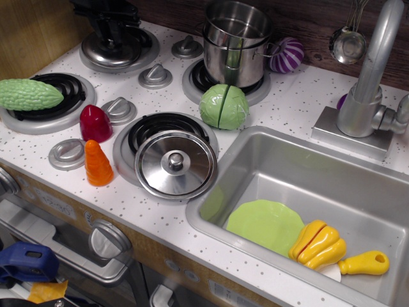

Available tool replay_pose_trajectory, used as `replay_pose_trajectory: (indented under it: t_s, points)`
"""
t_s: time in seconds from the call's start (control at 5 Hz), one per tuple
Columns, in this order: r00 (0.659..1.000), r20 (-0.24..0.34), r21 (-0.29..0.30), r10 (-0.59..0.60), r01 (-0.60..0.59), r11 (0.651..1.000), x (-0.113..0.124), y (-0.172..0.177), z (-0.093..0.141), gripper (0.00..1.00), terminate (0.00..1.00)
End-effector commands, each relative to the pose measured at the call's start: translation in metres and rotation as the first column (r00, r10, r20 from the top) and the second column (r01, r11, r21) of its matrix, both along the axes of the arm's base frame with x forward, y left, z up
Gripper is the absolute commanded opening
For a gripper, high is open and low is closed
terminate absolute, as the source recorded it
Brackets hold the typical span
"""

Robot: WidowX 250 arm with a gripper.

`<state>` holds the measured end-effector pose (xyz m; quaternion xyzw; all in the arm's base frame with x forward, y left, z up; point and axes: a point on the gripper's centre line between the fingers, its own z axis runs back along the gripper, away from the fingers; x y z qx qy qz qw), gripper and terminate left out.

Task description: Put lid on stove

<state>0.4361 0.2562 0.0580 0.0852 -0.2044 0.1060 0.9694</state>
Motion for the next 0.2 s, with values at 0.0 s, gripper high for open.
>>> replay_pose_trajectory:
  t_s: [0.0]
  points:
    - [0.994, 0.097, 0.117, -0.042, 0.031, 0.993, 0.0171, 0.0217, 0.0343, 0.0, 1.0]
